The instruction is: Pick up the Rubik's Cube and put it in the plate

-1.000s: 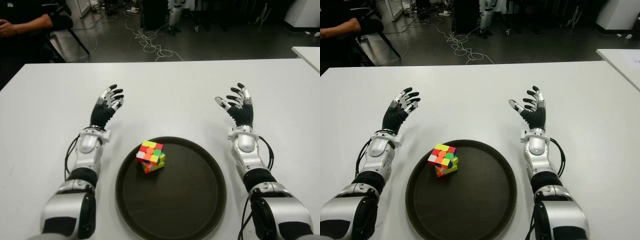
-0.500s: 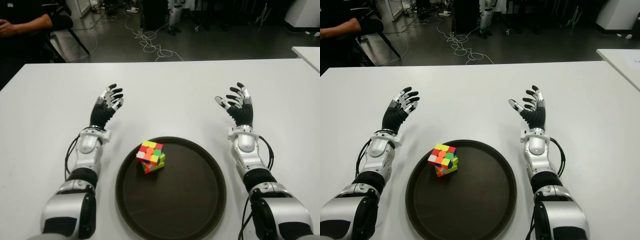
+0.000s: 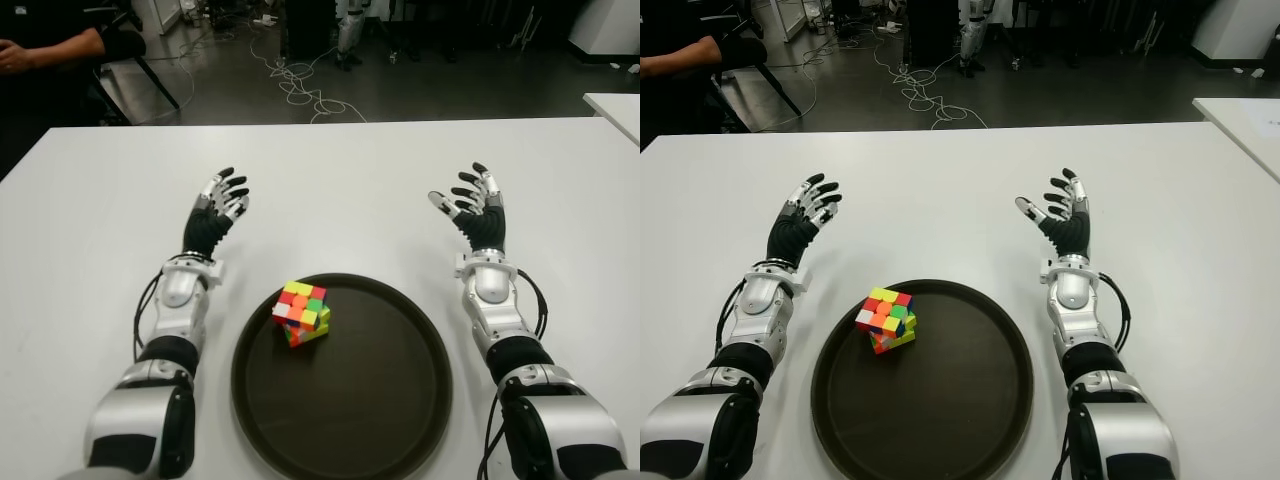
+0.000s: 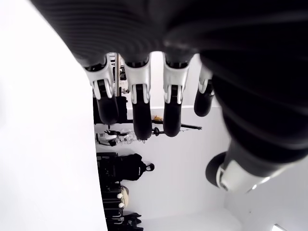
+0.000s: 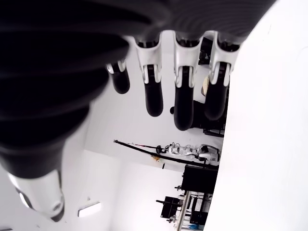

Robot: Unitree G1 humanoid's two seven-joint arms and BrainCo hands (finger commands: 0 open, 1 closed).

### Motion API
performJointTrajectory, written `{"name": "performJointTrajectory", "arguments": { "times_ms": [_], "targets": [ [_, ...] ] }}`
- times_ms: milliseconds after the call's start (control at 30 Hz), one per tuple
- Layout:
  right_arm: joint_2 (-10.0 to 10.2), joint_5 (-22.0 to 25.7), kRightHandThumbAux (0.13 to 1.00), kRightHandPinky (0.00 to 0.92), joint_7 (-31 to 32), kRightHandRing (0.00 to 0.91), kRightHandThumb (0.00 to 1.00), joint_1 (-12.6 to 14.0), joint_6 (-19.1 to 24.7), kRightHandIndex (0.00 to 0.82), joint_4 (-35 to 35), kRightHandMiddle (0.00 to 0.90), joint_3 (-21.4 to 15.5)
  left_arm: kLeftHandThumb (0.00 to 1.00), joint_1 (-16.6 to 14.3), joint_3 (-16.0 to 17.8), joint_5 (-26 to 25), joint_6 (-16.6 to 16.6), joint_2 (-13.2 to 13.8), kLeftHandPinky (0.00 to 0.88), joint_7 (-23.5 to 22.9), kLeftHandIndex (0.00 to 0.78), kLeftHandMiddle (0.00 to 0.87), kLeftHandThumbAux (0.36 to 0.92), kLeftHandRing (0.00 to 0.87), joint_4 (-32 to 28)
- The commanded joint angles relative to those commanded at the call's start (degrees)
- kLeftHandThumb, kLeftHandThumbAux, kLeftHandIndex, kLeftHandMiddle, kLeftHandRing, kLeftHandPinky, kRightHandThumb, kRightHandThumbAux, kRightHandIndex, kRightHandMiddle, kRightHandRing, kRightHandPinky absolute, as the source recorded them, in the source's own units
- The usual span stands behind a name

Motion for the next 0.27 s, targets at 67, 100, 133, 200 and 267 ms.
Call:
{"name": "performJointTrajectory", "arguments": {
  "times_ms": [67,100,133,200,267],
  "targets": [
    [-0.1,0.0,0.688,0.283,0.1,0.278,0.028,0.0,0.0,0.156,-0.1,0.259,0.1,0.078,-0.1,0.0,0.1,0.1,0.0,0.165,0.1,0.101,0.181,0.645,0.172,0.1],
    [-0.2,-0.2,0.688,0.283,0.1,0.279,0.026,0.0,0.0,0.157,-0.1,0.26,0.2,0.079,-0.1,-0.1,0.1,0.2,0.0,0.165,0.1,0.101,0.181,0.644,0.172,0.1],
    [-0.2,-0.3,0.685,0.283,0.0,0.281,0.016,0.0,0.1,0.164,-0.1,0.265,0.3,0.081,-0.1,-0.1,0.1,0.2,0.1,0.169,0.1,0.1,0.18,0.644,0.171,0.1],
    [-0.4,-0.6,0.68,0.283,0.0,0.286,0.006,0.0,0.2,0.173,-0.1,0.273,0.6,0.083,-0.1,-0.2,0.2,0.3,0.1,0.174,0.1,0.099,0.18,0.647,0.172,0.1],
    [-0.8,-1.1,0.673,0.283,0.7,0.292,0.003,-0.1,0.1,0.182,0.1,0.281,1.1,0.082,-0.1,-0.3,0.3,0.2,0.1,0.176,0.0,0.098,0.182,0.648,0.174,0.1]
  ]
}}
